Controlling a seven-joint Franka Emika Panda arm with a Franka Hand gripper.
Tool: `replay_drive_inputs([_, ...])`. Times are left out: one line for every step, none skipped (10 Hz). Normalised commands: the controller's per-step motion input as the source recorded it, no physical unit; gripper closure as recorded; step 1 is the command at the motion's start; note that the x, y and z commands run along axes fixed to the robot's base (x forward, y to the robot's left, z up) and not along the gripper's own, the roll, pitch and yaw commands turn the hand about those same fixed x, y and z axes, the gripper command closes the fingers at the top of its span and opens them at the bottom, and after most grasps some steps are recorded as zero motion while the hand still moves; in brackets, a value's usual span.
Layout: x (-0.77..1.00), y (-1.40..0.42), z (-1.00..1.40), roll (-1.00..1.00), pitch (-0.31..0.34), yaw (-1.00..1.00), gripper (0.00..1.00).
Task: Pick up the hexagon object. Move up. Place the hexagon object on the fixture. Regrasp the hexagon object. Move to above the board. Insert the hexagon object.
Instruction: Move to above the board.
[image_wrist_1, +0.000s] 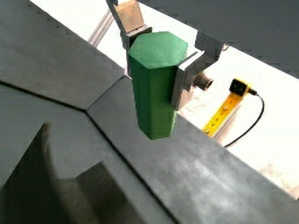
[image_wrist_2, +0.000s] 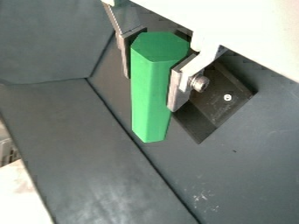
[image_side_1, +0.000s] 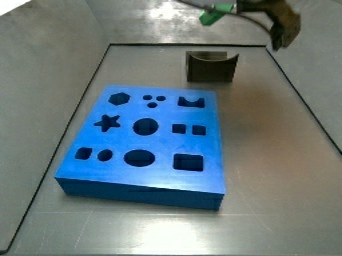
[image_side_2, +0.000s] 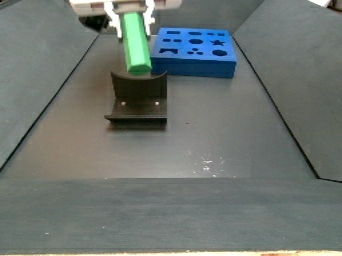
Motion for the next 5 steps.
replay_drive_inputs([0.02, -0.02, 1.0, -0.02, -0.04, 0.02, 1.0])
replay_drive_inputs([0.01, -0.02, 1.0, -0.03, -0.027, 0.0, 1.0])
replay_drive_inputs([0.01, -0.02, 1.0, -0.02, -0.017, -0.01, 1.0])
replay_drive_inputs([0.01, -0.02, 1.0, -0.03, 0.011, -0.03, 1.0])
replay_drive_inputs([0.01, -0.02, 1.0, -0.03, 0.024, -0.03, 1.0])
